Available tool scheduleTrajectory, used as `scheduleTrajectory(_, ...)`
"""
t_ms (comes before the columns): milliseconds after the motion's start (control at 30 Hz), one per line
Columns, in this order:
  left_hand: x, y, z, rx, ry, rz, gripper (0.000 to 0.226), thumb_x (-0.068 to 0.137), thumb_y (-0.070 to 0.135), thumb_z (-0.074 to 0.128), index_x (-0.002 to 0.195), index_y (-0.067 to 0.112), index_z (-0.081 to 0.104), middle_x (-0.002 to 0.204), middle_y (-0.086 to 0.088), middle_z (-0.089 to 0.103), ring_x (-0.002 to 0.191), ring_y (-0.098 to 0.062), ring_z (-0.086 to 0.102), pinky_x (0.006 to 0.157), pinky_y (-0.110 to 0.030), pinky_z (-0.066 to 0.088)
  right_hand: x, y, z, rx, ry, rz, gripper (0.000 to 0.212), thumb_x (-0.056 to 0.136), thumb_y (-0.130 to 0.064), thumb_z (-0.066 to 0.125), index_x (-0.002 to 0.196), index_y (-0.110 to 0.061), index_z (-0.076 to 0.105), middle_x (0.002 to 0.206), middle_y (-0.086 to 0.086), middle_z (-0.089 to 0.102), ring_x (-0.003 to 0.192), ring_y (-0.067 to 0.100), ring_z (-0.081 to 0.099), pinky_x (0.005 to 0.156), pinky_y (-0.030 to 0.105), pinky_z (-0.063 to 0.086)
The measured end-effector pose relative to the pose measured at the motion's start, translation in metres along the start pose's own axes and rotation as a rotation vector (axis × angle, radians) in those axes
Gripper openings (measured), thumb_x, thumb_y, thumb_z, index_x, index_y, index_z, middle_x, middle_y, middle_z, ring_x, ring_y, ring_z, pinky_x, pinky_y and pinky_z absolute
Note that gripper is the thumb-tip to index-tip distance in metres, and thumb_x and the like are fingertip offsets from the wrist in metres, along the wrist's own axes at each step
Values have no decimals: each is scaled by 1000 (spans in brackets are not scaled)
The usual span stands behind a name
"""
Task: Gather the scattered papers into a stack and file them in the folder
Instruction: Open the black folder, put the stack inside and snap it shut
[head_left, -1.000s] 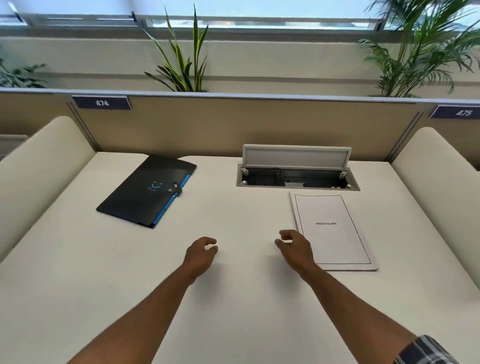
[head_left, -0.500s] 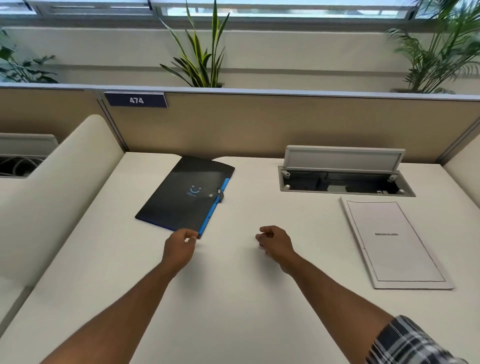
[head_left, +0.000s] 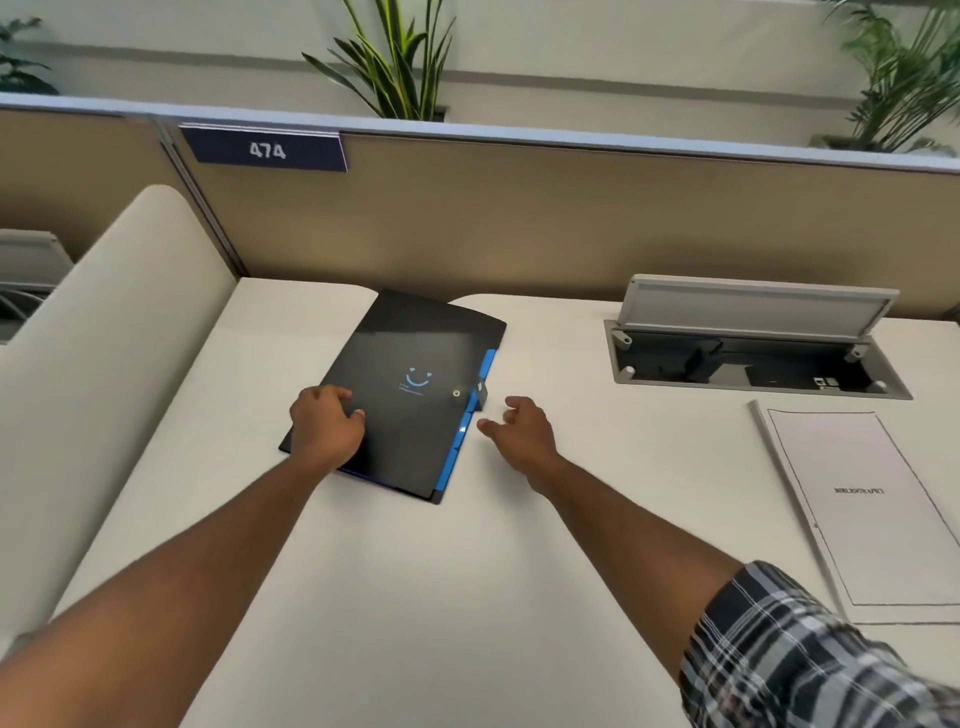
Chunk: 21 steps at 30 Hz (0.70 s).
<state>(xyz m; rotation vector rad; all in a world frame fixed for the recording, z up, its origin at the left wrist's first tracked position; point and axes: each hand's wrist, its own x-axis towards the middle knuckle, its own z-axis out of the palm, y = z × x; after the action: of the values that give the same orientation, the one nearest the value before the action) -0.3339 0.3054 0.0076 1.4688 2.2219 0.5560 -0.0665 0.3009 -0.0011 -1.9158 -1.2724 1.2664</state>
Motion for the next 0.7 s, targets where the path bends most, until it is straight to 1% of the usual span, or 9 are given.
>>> scheduleTrajectory(100,24,-4,-2,89,-33,-42,46,86,28,68,126,7,58,133,-21,52,130,-39,43,111,-44,35,17,-7,12,-6,4,-57,84,85,-39,81,154,-36,33,141,3,49,124,20,57,95,30,47)
scheduleTrajectory(167,34,-6,-2,139,-83,-77,50,86,33,67,127,6,54,128,-21,55,124,-41,48,107,-46,39,24,-10,16,-65,7,-94,81,86,-42,80,152,-44,32,131,-1,45,111,16,54,92,31,49)
scheduleTrajectory(233,42,-8,-1,133,-112,-98,49,87,33,66,125,4,54,126,-21,58,120,-43,52,103,-47,42,32,-12,20,-140,17,-113,67,88,-47,75,146,-44,42,124,-3,44,102,15,54,91,32,52)
scheduleTrajectory(300,44,-9,1,90,-87,-104,45,88,31,65,122,3,57,123,-21,59,116,-44,53,99,-48,46,37,-11,22,-164,40,-120,49,91,-48,71,136,-37,57,123,-2,51,99,15,59,89,33,54)
scheduleTrajectory(400,44,-6,2,-12,-51,-143,44,89,29,64,125,4,59,124,-21,61,117,-42,54,100,-47,46,38,-6,22,3,134,-104,23,98,-34,66,119,-26,68,113,0,71,83,10,66,75,26,55)
scheduleTrajectory(500,35,-2,2,-140,-50,-255,59,89,36,66,137,7,51,135,-17,58,126,-39,51,107,-46,42,31,-4,18,194,180,-35,19,105,-25,54,116,-28,70,101,-4,70,79,14,64,82,39,60)
scheduleTrajectory(533,31,-1,4,-175,-52,-279,55,88,39,66,132,6,55,133,-17,59,124,-38,53,105,-44,44,26,-3,15,255,172,-9,22,107,-24,50,115,-30,70,101,-3,69,79,16,62,83,41,60)
scheduleTrajectory(600,17,1,9,-261,-69,-311,42,89,42,65,105,4,66,119,-18,66,108,-38,61,90,-39,49,15,-2,8,403,151,51,28,108,-22,44,111,-31,71,95,2,65,76,20,60,75,40,58)
scheduleTrajectory(700,-10,3,17,-387,-104,-395,45,91,48,61,78,5,63,94,-17,65,84,-35,59,72,-36,44,-9,7,-13,632,106,166,30,110,-19,39,109,-26,69,90,10,68,75,26,71,69,37,61)
